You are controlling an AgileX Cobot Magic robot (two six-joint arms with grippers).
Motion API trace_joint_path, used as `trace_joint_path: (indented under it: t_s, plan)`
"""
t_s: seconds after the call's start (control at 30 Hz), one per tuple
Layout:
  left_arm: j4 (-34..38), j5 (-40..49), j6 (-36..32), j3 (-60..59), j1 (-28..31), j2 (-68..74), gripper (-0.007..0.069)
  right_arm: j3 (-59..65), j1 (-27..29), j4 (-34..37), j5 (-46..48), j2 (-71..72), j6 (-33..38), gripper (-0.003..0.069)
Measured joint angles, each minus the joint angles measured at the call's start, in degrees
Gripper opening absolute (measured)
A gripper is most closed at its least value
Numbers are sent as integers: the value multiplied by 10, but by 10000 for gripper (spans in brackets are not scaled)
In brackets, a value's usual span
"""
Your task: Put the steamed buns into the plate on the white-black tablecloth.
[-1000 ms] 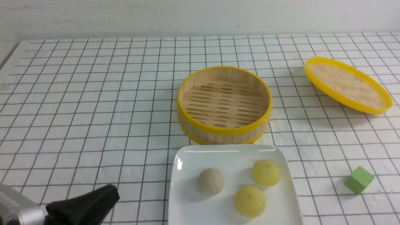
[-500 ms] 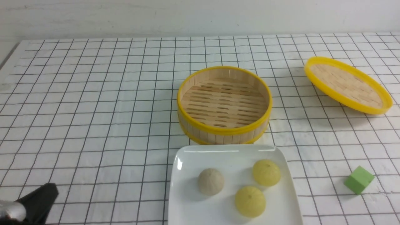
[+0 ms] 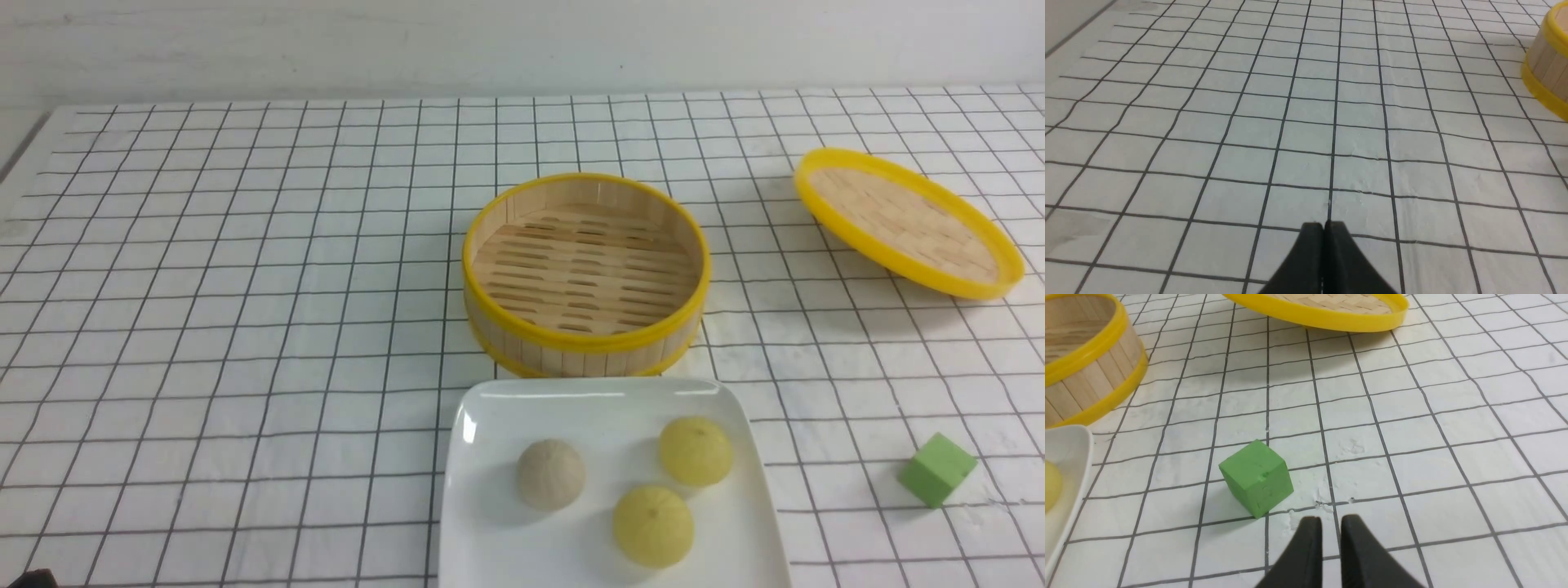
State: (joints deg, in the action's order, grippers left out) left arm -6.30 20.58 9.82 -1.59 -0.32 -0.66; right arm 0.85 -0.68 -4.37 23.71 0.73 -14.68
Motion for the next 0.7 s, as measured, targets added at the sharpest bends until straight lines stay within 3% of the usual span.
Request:
trace_joint_path:
  t_s: [0.7]
  plan:
    - [-10,5,3,1,0,0,40,0,2,0,0,0,0,113]
